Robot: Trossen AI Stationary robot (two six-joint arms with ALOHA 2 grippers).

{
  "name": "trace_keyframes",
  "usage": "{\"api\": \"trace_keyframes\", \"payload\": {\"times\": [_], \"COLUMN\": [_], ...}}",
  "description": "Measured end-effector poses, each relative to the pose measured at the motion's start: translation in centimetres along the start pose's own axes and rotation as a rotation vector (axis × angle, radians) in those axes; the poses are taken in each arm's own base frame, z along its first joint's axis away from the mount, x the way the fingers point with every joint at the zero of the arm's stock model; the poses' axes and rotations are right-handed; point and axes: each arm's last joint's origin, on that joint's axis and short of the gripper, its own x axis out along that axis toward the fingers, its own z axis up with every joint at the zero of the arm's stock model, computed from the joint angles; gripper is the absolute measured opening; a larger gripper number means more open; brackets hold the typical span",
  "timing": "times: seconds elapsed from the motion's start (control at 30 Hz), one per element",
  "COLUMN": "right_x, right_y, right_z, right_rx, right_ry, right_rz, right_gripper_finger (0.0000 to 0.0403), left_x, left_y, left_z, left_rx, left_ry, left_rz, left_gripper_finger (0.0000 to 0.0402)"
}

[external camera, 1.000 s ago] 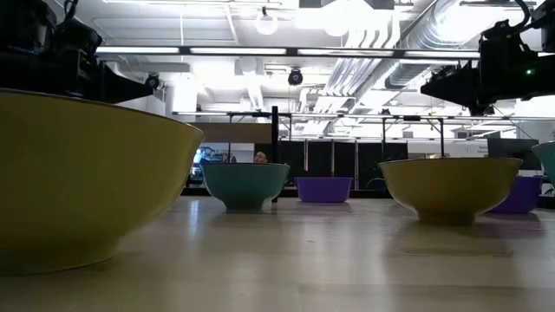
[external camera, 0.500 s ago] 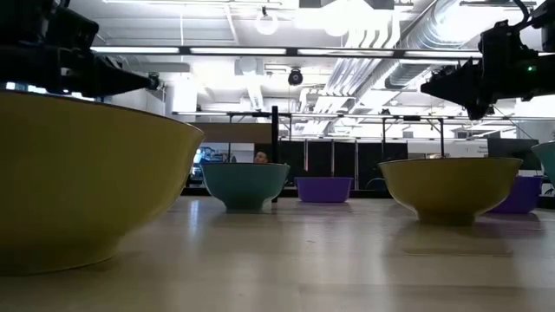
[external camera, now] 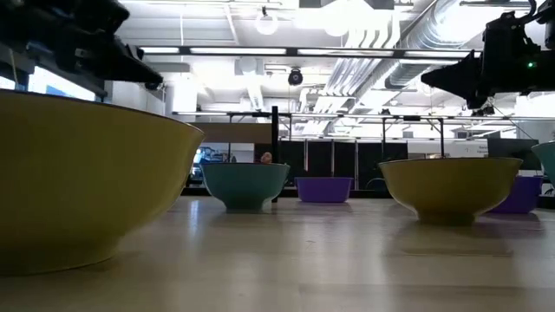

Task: Pick & Place Mini bowls
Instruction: Put the top yellow and white patterned bowl on the shelf

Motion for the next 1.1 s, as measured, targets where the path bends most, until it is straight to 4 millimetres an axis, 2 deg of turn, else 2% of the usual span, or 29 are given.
{"api": "trace_keyframes", "payload": {"times": [0.17, 0.33, 0.6, 0.8, 0.97, 1.1], "right_x": [0.0, -0.1, -0.2, -0.2, -0.2, -0.2], "right_y": [0.0, -0.1, -0.4, -0.4, -0.4, -0.4], "right_z": [0.6, 1.5, 2.0, 2.1, 2.3, 2.3], "right_rx": [-0.068, -0.137, -0.214, -0.242, -0.254, -0.253], "right_ry": [-0.054, -0.112, -0.146, -0.154, -0.174, -0.177], "right_rz": [-0.014, -0.04, -0.134, -0.144, -0.147, -0.143], "right_gripper_finger": [0.0, 0.0, 0.0, 0.0, 0.0, 0.0], "left_x": [0.3, 1.7, 2.7, 4.3, 6.1, 6.9], "left_y": [0.7, 1.3, 1.6, -0.3, -2.3, -3.5], "left_z": [1.0, 1.4, 2.2, 2.7, 2.8, 2.3], "left_rx": [-0.026, -0.054, -0.154, -0.109, -0.066, -0.091], "left_ry": [0.188, 0.334, 0.575, 0.705, 0.828, 0.914], "left_rz": [-0.004, -0.021, -0.14, -0.28, -0.25, -0.214], "left_gripper_finger": [0.0, 0.0008, 0.0062, 0.0126, 0.0175, 0.0194]}}
